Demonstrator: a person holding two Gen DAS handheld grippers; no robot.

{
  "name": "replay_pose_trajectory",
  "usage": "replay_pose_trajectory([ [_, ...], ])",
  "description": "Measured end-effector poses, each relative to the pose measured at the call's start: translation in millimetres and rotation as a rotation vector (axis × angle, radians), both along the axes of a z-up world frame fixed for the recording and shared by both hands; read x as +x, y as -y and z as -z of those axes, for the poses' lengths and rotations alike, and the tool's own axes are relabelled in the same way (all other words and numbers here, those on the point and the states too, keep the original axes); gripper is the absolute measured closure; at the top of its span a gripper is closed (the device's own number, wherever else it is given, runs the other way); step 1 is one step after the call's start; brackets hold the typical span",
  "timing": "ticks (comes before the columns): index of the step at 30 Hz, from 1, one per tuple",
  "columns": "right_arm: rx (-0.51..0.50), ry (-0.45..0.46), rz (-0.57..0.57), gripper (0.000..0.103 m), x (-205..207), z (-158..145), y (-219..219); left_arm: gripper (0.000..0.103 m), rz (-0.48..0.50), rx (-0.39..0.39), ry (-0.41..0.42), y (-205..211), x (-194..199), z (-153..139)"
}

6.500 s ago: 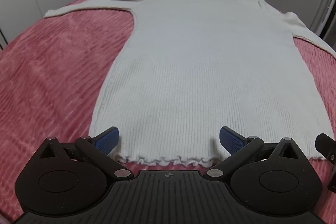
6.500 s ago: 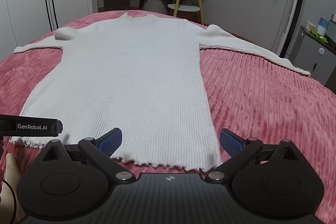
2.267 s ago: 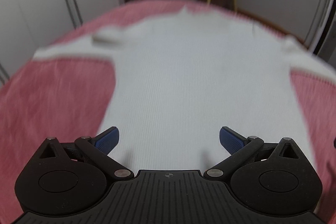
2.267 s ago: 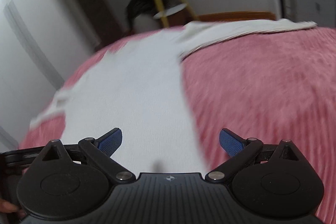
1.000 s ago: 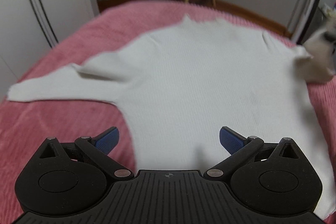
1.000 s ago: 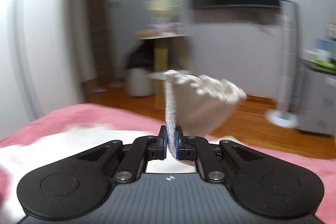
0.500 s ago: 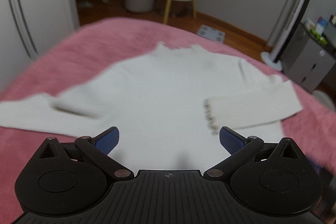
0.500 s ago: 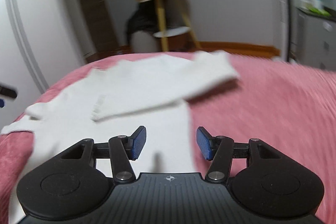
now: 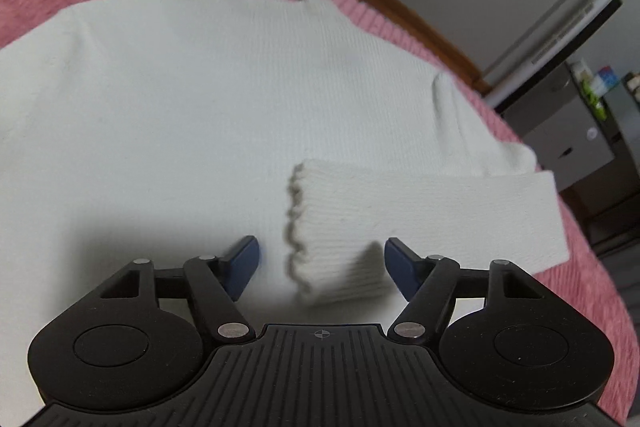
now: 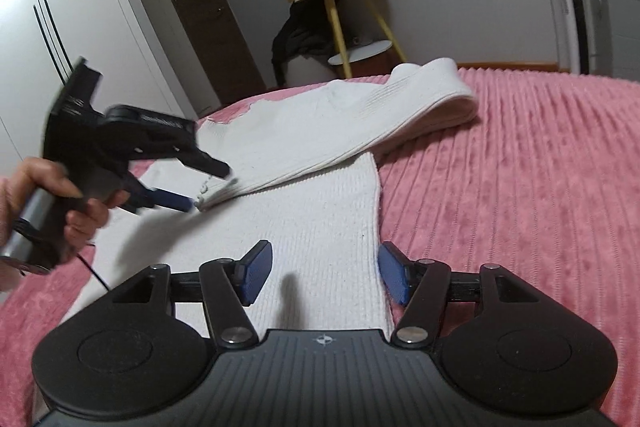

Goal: Fold small clothes
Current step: 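Grasp the cuff of the laid sleeve with the left gripper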

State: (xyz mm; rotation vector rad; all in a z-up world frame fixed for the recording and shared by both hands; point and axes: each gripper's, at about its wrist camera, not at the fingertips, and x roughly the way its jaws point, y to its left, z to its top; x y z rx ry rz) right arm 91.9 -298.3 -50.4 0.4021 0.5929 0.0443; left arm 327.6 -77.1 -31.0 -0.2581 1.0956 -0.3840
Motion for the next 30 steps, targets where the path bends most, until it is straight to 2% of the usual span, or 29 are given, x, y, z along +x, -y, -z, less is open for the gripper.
replay_pose_trajectory([
  [1,0.013,-0.002,-0.001,0.043,0,1,2,0.032,0.008,-0.008,0.011,3,1,1],
  [2,0.028,-0.001,-0.002,0.043,-1,1,5,0.044,0.007,-0.020,0.019,4,1,1],
  [5,0.057,0.000,-0.005,0.043,0,6,8,0.062,-0.022,-0.055,0.019,6,2,-2],
  [6,0.062,0.002,-0.006,0.043,-1,7,9,0.064,-0.015,-0.038,0.018,8,3,-2],
  [8,0.072,0.006,-0.006,0.043,-1,8,10,0.081,-0.017,-0.003,0.018,10,3,-5],
  [10,0.075,0.005,-0.004,0.043,1,9,10,0.086,-0.016,-0.001,0.016,9,3,-10],
  [11,0.074,0.006,-0.003,0.043,0,8,9,0.093,-0.012,-0.012,0.017,8,2,-12],
  [13,0.065,0.007,-0.003,0.043,0,8,8,0.094,-0.003,-0.025,0.027,6,1,-18],
  [18,0.038,0.010,-0.001,0.043,-2,7,3,0.095,0.027,0.021,0.127,-2,-5,-43],
  [23,0.019,0.016,0.002,0.043,-3,5,1,0.095,-0.022,0.085,0.234,-34,-5,-67],
  [26,0.006,0.010,0.002,0.042,-1,7,-1,0.095,-0.065,0.145,0.257,-56,-2,-66],
  [30,-0.016,0.006,-0.002,0.040,1,9,-4,0.095,-0.124,0.209,0.237,-86,2,-50],
])
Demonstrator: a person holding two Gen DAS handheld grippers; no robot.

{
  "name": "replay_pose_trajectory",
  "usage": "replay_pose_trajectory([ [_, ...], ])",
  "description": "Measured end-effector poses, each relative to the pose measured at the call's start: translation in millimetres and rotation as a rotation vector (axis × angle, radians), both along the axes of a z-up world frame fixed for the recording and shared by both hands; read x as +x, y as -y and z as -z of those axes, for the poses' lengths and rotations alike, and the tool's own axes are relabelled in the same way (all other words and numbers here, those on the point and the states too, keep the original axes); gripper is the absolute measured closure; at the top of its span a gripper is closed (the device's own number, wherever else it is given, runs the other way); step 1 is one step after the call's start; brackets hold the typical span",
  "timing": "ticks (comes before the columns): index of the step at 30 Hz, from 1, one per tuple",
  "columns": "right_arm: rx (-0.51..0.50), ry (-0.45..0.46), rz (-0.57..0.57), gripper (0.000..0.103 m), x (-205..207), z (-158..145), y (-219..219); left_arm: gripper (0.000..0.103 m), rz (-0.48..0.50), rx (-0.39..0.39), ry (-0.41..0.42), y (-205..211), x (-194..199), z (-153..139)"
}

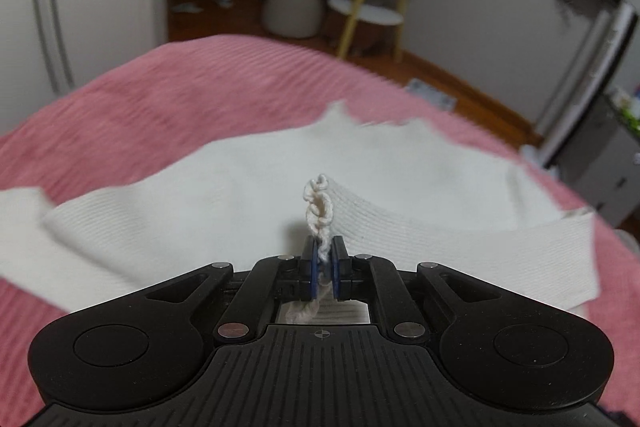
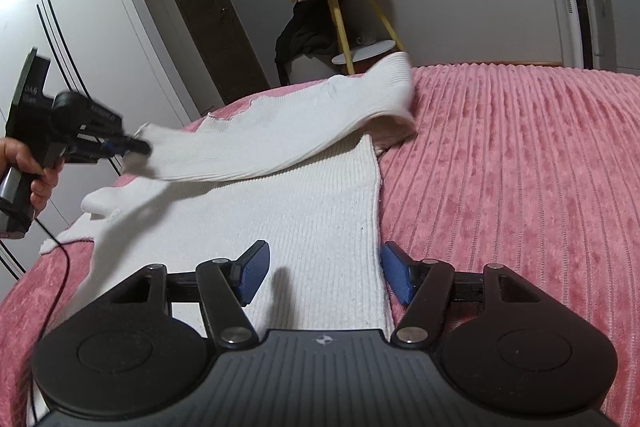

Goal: Fold small clothes

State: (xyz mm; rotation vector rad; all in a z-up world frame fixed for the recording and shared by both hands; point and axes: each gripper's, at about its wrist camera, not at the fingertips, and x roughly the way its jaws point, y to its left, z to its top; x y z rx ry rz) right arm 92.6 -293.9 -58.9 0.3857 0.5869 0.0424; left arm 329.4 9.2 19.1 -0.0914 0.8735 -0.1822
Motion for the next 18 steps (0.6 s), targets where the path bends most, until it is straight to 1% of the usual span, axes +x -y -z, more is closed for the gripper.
replay_pose_trajectory([
  [1,-0.004,0.000,-0.003,0.039,1,0,0,0.095,-0.014,0.001,-0.014,-8,0,7],
  [3,-0.004,-0.002,-0.006,0.039,2,-1,0,0.095,-0.032,-0.027,-0.054,-23,0,19],
  [5,0.005,-0.001,-0.003,0.039,5,-4,3,0.094,-0.020,-0.064,-0.080,-31,-1,26],
  [6,0.010,0.001,0.002,0.039,7,-6,4,0.092,-0.007,-0.081,-0.089,-31,-2,29],
  [7,0.021,0.006,0.014,0.039,9,-10,7,0.083,0.003,-0.097,-0.096,-33,-3,32],
  [8,0.038,0.014,0.025,0.039,11,-13,11,0.069,0.010,-0.115,-0.095,-32,-4,34],
  [9,0.058,0.021,0.036,0.039,14,-17,14,0.062,0.018,-0.136,-0.090,-32,-4,35],
  [10,0.082,0.027,0.047,0.039,16,-21,18,0.051,0.031,-0.158,-0.088,-30,-4,37],
  [11,0.110,0.031,0.059,0.039,19,-25,21,0.050,0.041,-0.170,-0.092,-27,-1,40],
  [13,0.195,0.028,0.073,0.041,26,-28,30,0.053,0.051,-0.174,-0.099,-23,1,42],
  [14,0.244,0.020,0.078,0.043,31,-27,34,0.070,0.058,-0.167,-0.094,-22,1,43],
  [15,0.291,0.010,0.082,0.049,38,-25,38,0.084,0.062,-0.150,-0.088,-21,0,42],
  [16,0.327,0.000,0.088,0.055,45,-24,42,0.094,0.063,-0.135,-0.091,-20,0,41],
  [18,0.397,-0.015,0.113,0.059,60,-20,49,0.095,0.066,-0.150,-0.080,-25,-3,34],
])
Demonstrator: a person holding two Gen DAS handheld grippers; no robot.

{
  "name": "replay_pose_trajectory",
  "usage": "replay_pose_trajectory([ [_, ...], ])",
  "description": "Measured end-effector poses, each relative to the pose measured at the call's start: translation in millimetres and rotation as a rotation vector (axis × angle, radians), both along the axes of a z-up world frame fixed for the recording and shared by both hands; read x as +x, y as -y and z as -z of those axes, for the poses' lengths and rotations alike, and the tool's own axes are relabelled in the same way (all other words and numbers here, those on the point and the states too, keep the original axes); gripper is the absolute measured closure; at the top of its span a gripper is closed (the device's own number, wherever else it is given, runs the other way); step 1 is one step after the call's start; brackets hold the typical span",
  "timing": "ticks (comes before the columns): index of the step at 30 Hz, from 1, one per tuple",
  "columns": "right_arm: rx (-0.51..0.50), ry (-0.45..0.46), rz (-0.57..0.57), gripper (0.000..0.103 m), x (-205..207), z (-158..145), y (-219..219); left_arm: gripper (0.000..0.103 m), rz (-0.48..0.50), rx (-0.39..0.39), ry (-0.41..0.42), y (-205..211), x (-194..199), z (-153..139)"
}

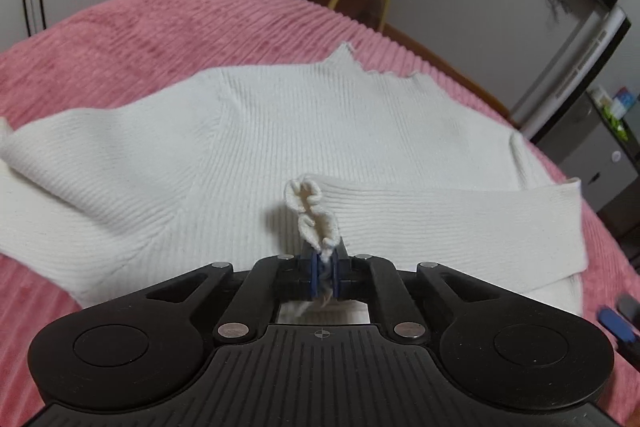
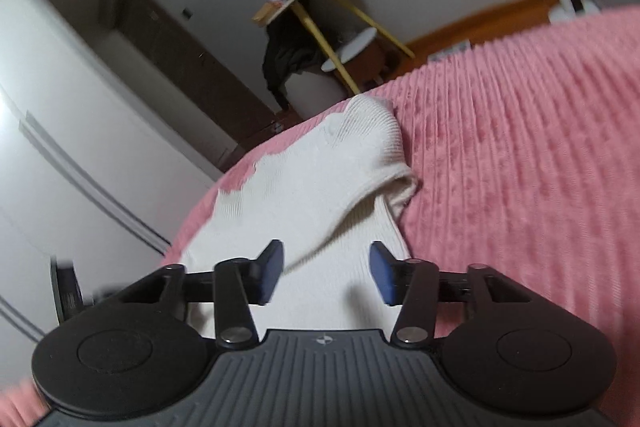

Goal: Fold small clothes

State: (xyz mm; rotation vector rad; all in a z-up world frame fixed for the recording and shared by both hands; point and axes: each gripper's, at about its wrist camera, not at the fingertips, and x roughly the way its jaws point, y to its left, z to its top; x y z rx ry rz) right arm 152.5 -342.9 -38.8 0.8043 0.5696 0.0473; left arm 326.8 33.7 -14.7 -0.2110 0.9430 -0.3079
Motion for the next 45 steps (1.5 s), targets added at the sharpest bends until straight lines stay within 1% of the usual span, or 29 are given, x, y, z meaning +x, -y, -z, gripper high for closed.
replay_pose_trajectory([
  [1,0.045,-0.003,0.012,0.060,7,1,4,0.095,0.003,-0.009,0.015,-3,-2,-6],
  [4,0.166,-0.004,0.048,0.060,28,6,10,0.095,-0.005,-0.029,0.065,-11,-5,-26],
  [7,0.228,-0.032,0.080,0.060,49,15,9,0.095,-0.026,-0.098,0.092,-22,-4,-46],
  [8,0.241,-0.040,0.083,0.060,55,18,8,0.095,-0.028,-0.106,0.105,-24,-5,-52],
  [11,0.222,-0.069,0.096,0.060,67,24,4,0.095,-0.045,-0.117,0.130,-32,-6,-63],
  [14,0.246,-0.076,0.103,0.060,69,27,3,0.095,-0.073,-0.148,0.124,-47,-3,-65],
  [15,0.239,-0.072,0.100,0.060,69,27,0,0.095,-0.080,-0.143,0.121,-50,-3,-64],
  [17,0.212,-0.097,0.091,0.060,71,28,-4,0.095,-0.100,-0.144,0.107,-57,-2,-58],
  [20,0.218,-0.122,0.092,0.060,74,36,-9,0.095,-0.116,-0.158,0.062,-66,0,-45],
  [24,0.172,-0.107,0.138,0.060,86,34,-9,0.095,-0.114,-0.140,0.040,-73,0,-33],
  [25,0.166,-0.110,0.143,0.062,92,35,-9,0.095,-0.119,-0.141,0.033,-75,1,-31],
  [26,0.159,-0.115,0.145,0.075,97,35,-10,0.095,-0.126,-0.142,0.030,-77,1,-29],
  [27,0.141,-0.119,0.147,0.083,102,33,-11,0.095,-0.129,-0.146,0.031,-79,1,-28],
  [28,0.093,-0.125,0.149,0.094,105,29,-13,0.095,-0.129,-0.146,0.035,-80,2,-27],
  [31,-0.091,-0.059,0.173,0.095,101,12,-22,0.095,-0.120,-0.134,0.027,-80,7,-20],
  [33,-0.224,-0.060,0.179,0.095,102,7,-31,0.095,-0.117,-0.123,0.016,-80,7,-15],
  [36,-0.390,-0.085,0.145,0.095,108,10,-46,0.095,-0.099,-0.056,0.016,-75,4,-4],
  [37,-0.451,-0.093,0.129,0.095,110,13,-52,0.095,-0.098,-0.046,0.004,-76,4,1],
  [39,-0.505,-0.123,0.101,0.095,114,18,-59,0.095,-0.104,-0.044,-0.023,-79,3,8],
  [42,-0.520,-0.123,0.101,0.097,115,20,-59,0.094,-0.103,-0.036,-0.017,-80,1,12],
  [43,-0.547,-0.127,0.094,0.097,116,19,-61,0.090,-0.105,-0.031,-0.014,-80,0,13],
  [45,-0.634,-0.128,0.070,0.097,115,20,-71,0.089,-0.107,-0.020,-0.002,-79,-2,12],
])
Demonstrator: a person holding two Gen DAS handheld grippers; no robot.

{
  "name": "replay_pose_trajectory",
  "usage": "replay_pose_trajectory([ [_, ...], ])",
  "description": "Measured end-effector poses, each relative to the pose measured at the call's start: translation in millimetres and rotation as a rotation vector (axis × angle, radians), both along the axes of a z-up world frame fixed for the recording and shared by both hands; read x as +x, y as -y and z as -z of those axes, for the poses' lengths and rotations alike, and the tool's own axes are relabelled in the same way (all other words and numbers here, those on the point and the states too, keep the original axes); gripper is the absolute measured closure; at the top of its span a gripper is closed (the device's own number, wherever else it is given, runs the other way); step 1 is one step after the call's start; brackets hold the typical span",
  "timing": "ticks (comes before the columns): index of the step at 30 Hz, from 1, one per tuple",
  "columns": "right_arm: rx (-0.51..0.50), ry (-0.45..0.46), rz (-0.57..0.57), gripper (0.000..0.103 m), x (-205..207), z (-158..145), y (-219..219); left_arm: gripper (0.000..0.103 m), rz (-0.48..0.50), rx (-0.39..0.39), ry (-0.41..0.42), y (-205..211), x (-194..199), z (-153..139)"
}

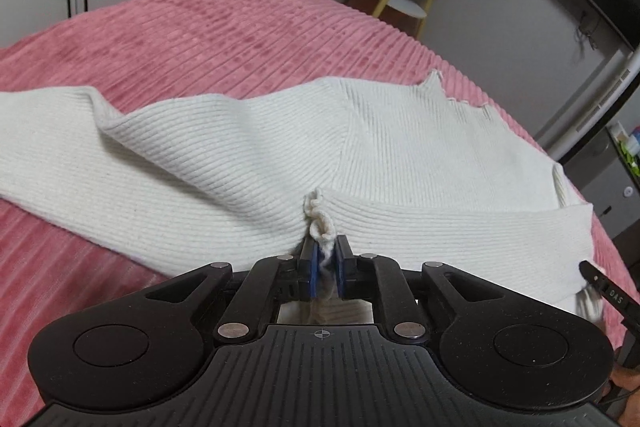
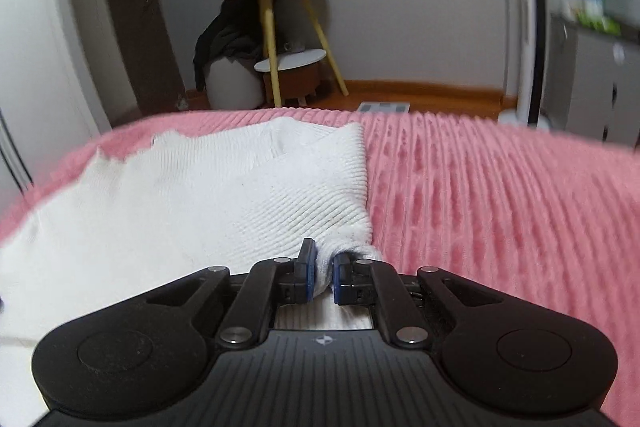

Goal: Fold small clothes

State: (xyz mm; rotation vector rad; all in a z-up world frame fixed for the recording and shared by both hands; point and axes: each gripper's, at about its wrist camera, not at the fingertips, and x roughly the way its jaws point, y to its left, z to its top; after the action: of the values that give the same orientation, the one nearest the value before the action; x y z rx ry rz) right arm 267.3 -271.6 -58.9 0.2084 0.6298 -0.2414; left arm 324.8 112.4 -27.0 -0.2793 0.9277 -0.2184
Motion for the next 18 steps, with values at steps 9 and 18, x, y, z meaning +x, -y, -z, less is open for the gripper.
replay_pose_trajectory([
  [9,-0.008,-0.072,-0.038,0.076,-2,-16,-8,0.066,0.024,-0.039,0.064,-6,-10,-11],
  [18,0.036,-0.068,-0.027,0.092,3,-11,-11,0.094,0.033,0.018,0.046,6,-7,-6],
])
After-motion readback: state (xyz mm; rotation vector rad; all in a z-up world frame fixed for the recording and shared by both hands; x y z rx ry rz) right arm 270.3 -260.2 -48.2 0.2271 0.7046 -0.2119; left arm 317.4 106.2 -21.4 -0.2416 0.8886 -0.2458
